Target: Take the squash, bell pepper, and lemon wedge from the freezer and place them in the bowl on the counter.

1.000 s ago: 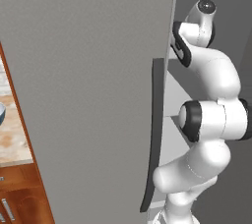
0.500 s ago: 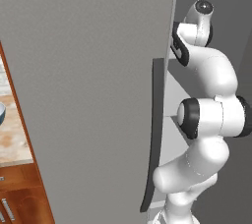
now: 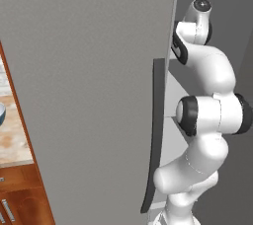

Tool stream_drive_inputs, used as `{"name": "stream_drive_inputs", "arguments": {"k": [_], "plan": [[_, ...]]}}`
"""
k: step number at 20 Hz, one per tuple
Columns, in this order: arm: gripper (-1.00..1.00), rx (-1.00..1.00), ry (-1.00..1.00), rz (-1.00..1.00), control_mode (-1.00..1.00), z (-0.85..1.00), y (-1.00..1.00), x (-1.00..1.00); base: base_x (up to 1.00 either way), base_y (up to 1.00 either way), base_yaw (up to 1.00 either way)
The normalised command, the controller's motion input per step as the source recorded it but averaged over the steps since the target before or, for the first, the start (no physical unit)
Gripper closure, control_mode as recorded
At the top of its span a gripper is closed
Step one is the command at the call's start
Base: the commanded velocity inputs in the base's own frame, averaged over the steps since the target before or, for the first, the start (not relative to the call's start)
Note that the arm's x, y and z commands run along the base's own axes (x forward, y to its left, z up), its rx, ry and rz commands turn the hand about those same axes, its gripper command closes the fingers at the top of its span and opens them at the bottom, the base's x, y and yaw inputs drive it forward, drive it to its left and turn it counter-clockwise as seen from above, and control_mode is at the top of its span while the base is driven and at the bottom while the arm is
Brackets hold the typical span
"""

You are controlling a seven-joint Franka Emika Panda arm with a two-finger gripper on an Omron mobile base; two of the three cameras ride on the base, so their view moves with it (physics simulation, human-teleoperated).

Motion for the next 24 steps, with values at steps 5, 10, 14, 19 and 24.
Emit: {"name": "stream_drive_inputs", "arguments": {"k": [5,10,14,19,24], "plan": [[1.0,0.0,0.03,-0.01,-1.0,-0.06,-0.02,0.0,0.0,0.0,0.0],[1.0,0.0,0.0,-0.01,-1.0,0.0,0.0,-0.07,0.0,0.0,0.0],[1.0,0.0,-0.03,0.0,-1.0,0.01,0.0,-0.43,0.0,0.0,0.0],[1.0,0.0,-0.08,0.0,-1.0,0.01,0.03,-0.67,0.0,0.0,0.0],[1.0,0.0,0.0,0.0,-1.0,0.01,0.17,-0.67,0.0,0.0,0.0]]}}
